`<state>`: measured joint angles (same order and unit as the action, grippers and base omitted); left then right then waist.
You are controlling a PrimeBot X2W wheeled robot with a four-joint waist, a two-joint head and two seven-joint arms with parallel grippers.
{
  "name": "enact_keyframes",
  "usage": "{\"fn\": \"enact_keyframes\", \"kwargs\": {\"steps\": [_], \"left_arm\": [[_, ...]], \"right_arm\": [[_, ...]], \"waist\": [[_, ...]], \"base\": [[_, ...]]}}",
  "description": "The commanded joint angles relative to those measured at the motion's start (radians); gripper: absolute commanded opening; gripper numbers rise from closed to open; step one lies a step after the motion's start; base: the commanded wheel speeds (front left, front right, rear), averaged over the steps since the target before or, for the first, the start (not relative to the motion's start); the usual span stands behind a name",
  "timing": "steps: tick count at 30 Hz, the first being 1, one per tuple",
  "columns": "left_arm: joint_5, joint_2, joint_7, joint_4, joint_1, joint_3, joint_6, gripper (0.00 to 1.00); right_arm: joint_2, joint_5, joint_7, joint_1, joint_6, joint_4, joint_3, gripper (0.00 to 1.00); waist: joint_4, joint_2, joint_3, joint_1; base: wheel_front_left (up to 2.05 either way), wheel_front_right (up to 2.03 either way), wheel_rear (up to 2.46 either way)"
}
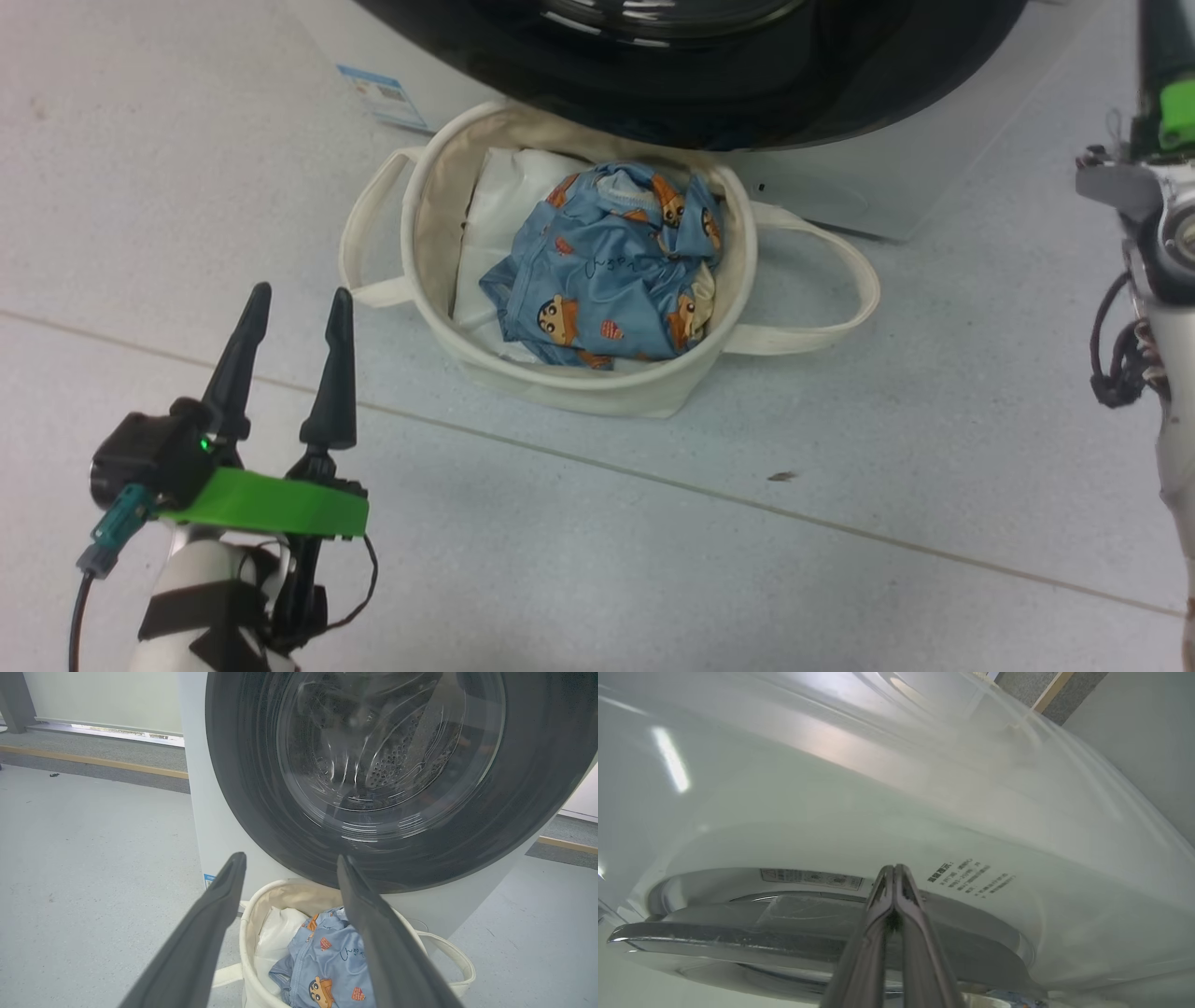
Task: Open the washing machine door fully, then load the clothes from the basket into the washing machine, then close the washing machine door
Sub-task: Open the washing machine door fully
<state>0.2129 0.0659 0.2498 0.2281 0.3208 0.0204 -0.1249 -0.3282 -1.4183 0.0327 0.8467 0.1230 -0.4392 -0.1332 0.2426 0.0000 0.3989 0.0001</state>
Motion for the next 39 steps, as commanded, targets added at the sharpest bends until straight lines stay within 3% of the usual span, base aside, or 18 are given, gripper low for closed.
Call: {"fn": "enact_keyframes", "kwargs": {"steps": [1,7,18,30,39], "left_arm": [[-0.009,0.02,0.012,-0.037,0.021,0.038,-0.006,1.0],[-0.013,0.017,0.012,-0.031,0.018,0.038,-0.006,1.0],[-0.015,0.012,0.012,-0.017,0.016,0.037,-0.006,1.0],[-0.008,0.014,0.012,0.0,0.015,0.03,-0.006,1.0],[-0.007,0.025,0.012,0.012,0.003,0.036,-0.006,1.0]], "right_arm": [[-0.007,-0.033,-0.037,0.032,0.008,0.031,-0.016,0.0],[-0.037,-0.107,-0.17,0.097,0.008,0.027,-0.044,0.0],[-0.063,-0.17,-0.306,0.177,0.008,-0.015,-0.055,0.0],[-0.02,-0.189,-0.414,0.221,0.008,-0.153,-0.102,0.0],[0.01,-0.184,-0.521,0.122,0.008,-0.113,-0.178,0.0]], "waist": [[0.005,0.0,0.007,-0.0001],[0.012,0.0,0.017,-0.0001],[0.026,0.0,0.019,-0.0001],[0.025,0.0,0.009,-0.0001],[-0.013,0.0,-0.031,-0.0001]], "base": [[0.0,0.0,0.0],[0.0,0.0,0.0],[0.0,0.0,0.0],[0.0,0.0,0.0],[0.0,0.0,0.0]]}}
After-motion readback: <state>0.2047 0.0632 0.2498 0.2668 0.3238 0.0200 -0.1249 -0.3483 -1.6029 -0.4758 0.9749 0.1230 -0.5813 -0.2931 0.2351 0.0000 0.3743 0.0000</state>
